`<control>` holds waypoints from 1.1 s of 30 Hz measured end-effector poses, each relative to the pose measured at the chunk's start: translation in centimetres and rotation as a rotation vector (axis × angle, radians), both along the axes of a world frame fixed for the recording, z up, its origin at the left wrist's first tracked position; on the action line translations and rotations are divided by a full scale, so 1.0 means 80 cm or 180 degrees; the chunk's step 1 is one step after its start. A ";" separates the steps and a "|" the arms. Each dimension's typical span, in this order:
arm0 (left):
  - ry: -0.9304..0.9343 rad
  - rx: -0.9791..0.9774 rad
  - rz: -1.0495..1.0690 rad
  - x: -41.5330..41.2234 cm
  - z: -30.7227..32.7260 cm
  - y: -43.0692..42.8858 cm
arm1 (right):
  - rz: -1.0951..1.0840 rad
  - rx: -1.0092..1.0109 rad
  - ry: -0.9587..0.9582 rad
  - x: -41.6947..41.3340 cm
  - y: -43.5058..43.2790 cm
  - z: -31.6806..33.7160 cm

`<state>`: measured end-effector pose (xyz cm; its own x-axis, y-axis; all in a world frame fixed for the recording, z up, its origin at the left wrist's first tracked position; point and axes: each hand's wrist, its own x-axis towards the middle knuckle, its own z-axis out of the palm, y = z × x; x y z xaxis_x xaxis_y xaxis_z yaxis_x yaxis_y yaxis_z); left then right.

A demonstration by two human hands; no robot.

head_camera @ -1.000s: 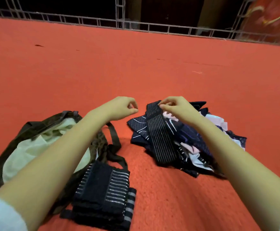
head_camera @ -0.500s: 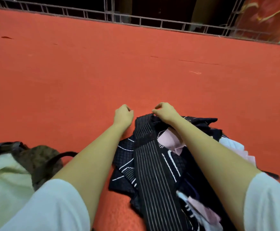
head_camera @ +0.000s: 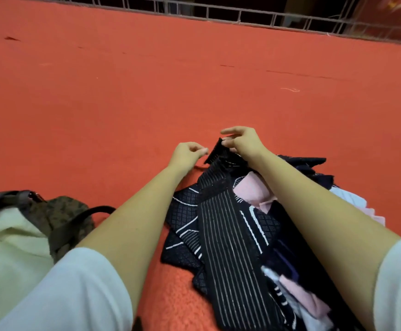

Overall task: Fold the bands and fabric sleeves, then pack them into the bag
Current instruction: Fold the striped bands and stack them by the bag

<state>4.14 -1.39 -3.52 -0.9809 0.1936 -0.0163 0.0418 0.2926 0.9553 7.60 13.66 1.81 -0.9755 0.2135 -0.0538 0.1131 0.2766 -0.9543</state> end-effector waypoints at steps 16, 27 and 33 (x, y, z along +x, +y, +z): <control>0.0482 0.0210 0.0037 0.082 0.094 -0.035 | 0.0247 -0.0379 0.0076 0.110 -0.040 0.038; 0.1132 0.0614 -0.0387 0.274 0.152 -0.065 | 0.0248 -0.2615 0.0481 0.275 -0.128 0.027; 0.1326 0.0798 -0.0697 0.359 0.161 -0.107 | -0.0297 -0.3916 0.1296 0.359 -0.141 0.058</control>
